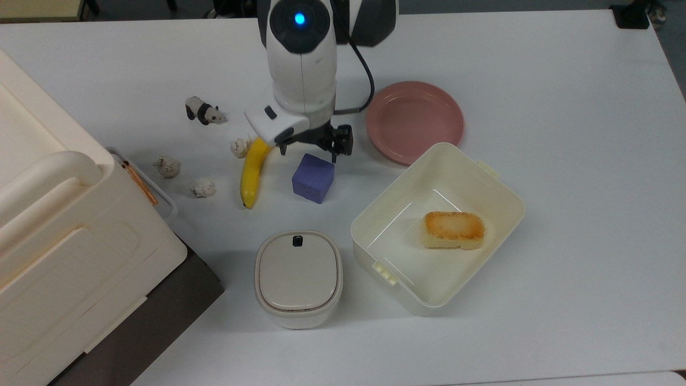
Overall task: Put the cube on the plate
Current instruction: 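Close the gripper on the purple cube and lift it, then carry the held cube over the pink plate and lower it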
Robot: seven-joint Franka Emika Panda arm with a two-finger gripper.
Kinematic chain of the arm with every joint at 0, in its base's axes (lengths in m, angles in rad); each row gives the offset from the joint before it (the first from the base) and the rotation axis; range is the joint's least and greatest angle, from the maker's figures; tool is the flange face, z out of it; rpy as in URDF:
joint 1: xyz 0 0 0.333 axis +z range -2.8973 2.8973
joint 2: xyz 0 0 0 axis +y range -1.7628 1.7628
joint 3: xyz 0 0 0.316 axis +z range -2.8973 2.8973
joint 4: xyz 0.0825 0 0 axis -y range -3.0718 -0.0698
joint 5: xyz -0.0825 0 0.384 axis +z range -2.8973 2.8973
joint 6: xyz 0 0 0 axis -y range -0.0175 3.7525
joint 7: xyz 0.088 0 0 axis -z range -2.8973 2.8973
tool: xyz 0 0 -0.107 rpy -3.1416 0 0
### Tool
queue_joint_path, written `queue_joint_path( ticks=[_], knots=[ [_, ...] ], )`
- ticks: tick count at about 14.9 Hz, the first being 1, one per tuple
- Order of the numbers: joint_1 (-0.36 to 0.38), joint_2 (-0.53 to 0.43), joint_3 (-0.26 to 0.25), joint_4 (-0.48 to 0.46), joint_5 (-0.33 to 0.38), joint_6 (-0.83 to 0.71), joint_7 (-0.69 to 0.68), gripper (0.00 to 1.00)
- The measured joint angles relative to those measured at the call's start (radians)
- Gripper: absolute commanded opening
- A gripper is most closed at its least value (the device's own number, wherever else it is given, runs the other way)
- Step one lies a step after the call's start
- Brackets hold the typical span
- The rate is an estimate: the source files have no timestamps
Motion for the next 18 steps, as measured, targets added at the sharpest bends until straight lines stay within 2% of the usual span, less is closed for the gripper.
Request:
queue_joint_path(
  ticks=[6,7,9,10,12,15,18],
  knots=[
    [0.016,0.087,0.001,0.001,0.000,0.121,0.058,0.99],
    [0.021,0.095,0.001,0.002,0.000,0.130,0.067,0.82],
    [0.026,0.103,0.001,0.003,0.000,0.134,0.073,0.40],
    [0.026,0.104,0.001,0.003,0.000,0.134,0.073,0.25],
    [0.024,0.104,0.001,0.004,0.000,0.134,0.073,0.09],
    [0.024,0.100,0.000,0.007,0.000,0.110,0.073,0.07],
    [0.027,0.067,0.002,0.034,0.000,-0.016,0.070,0.08]
  ],
)
